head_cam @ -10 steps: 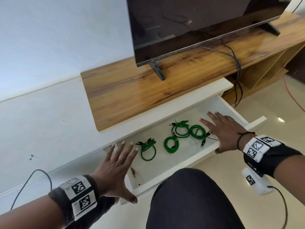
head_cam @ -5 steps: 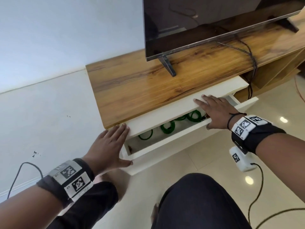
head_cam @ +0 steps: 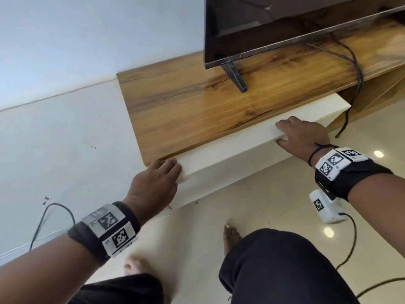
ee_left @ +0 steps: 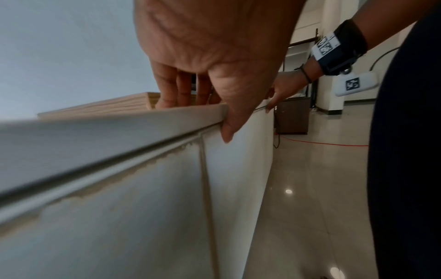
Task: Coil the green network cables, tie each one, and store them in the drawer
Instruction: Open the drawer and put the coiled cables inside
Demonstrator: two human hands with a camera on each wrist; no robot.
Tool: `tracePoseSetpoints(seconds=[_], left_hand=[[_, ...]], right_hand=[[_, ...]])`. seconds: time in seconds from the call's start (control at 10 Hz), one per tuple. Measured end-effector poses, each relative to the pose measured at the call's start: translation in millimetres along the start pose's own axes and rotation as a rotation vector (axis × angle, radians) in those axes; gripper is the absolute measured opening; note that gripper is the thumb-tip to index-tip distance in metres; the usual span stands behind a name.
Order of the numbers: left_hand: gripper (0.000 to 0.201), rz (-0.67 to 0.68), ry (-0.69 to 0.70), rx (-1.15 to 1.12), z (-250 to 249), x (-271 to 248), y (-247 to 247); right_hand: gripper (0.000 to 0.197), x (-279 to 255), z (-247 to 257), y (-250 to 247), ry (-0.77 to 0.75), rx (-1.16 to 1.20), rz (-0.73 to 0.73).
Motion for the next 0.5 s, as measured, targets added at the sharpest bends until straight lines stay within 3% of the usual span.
tracePoseSetpoints(seconds=[0.2,0.3,0.4,0.5], left_hand=[[0.038,0.049,0.098,0.034,5.5,-0.5,38.6],[0.044,0.075,0.11,-0.006,10.0,-0.1,24.3],[0.06,0.286,0.106,-0.122,18.2,-6.4,3.0],[0.061,0.59,0.001,-0.161,46.5,-32.5,-19.4]], right_hand=[[0.056,-2.5,-3.2,13.1,0.015,0.088,-0.126],[0.056,-0.1,1.0,12.5,0.064,0.09,-0.078],[0.052,-1.3,14.8,0.7,0.124,0.044,0.074],[0.058,-6.8,34.6,-14.0,0.137,-0.078,0.303]])
Point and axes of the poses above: each hand's wrist, its own x-axis towards the middle knuckle, its own y-axis out of the palm, z = x × y, the point moved 8 cm from there along x, towards the middle knuckle, and after that the axes turned 4 degrees about -y, right-handed, at the moved point
